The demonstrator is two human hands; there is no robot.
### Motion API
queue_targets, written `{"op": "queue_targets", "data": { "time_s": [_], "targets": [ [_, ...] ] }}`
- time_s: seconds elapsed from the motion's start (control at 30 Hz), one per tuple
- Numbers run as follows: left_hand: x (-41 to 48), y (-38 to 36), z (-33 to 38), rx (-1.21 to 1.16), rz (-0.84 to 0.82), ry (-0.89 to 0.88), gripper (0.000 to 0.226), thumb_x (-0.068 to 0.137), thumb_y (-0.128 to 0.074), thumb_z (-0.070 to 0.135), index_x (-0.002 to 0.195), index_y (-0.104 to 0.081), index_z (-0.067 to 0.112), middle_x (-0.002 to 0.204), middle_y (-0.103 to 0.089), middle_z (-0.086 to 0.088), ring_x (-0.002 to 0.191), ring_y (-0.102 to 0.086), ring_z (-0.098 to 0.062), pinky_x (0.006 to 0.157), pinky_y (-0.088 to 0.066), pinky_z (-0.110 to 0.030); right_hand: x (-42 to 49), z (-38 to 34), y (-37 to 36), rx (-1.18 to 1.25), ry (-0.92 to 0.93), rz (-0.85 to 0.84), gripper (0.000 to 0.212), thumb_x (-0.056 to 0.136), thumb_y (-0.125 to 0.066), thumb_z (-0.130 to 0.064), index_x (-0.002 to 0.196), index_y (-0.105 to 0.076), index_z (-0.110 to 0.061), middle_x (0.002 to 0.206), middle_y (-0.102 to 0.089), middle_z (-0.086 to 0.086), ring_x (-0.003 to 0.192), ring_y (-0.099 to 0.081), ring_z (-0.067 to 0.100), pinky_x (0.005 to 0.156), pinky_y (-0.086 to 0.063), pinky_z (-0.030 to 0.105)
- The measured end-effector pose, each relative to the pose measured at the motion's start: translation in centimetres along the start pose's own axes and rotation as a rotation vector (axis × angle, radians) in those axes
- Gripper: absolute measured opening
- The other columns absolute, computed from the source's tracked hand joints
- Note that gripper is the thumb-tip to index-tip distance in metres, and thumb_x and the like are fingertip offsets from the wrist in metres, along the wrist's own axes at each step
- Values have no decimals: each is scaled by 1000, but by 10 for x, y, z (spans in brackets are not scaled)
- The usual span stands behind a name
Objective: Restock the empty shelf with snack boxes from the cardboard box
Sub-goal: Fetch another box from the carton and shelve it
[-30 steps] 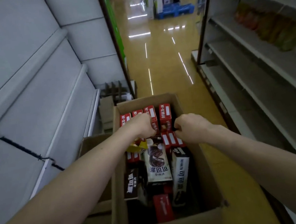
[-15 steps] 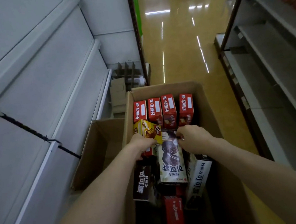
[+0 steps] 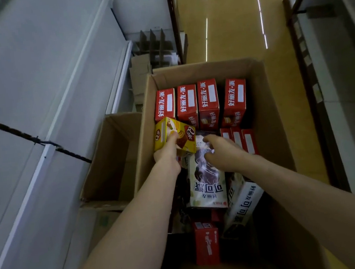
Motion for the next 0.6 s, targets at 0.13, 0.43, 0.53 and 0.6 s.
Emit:
{"op": "queue_targets", "data": {
  "time_s": [0.13, 0.43, 0.53, 0.6],
  "targets": [
    [10, 3, -2, 15, 51, -64, 61, 78, -78, 31, 129, -52, 10, 118, -65, -9, 96, -67, -23, 56, -48, -27, 4, 12, -5, 105, -39, -2, 42, 98, -50, -26, 138, -41, -15, 127, -56, 7, 112, -55, 27, 92, -48, 39],
    [-13, 3, -17, 64, -352, 141, 32, 86, -64, 36, 111, -60, 15, 100, -68, -10, 96, -63, -22, 88, -51, -35, -2, 25, -12, 622, -237, -62, 53, 90, -53, -57, 122, -55, -15, 123, -59, 13, 105, -62, 27, 93, -52, 41],
    [-26, -9, -28, 139, -472, 153, 27, 85, -65, 33, 105, -62, 16, 98, -66, -11, 94, -62, -23, 94, -47, -37, 3, 29, -16, 862, -247, -44, 33, 88, -61, -51, 106, -58, -24, 116, -63, 4, 100, -64, 22, 85, -53, 36],
    [-35, -18, -42, 248, -550, 187, 28, 83, -66, 35, 103, -63, 15, 99, -65, -10, 91, -61, -23, 90, -49, -37, 4, 37, -10, 1015, -256, 70, 30, 84, -70, -39, 107, -58, -25, 112, -67, 4, 95, -66, 20, 73, -54, 33]
  ]
}}
Point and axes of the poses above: each hand's wrist, its own x-axis towards the middle knuckle, its own y-axis out of the back of the hand, z = x × y, the point moved 6 cm from there along x, towards the middle knuckle
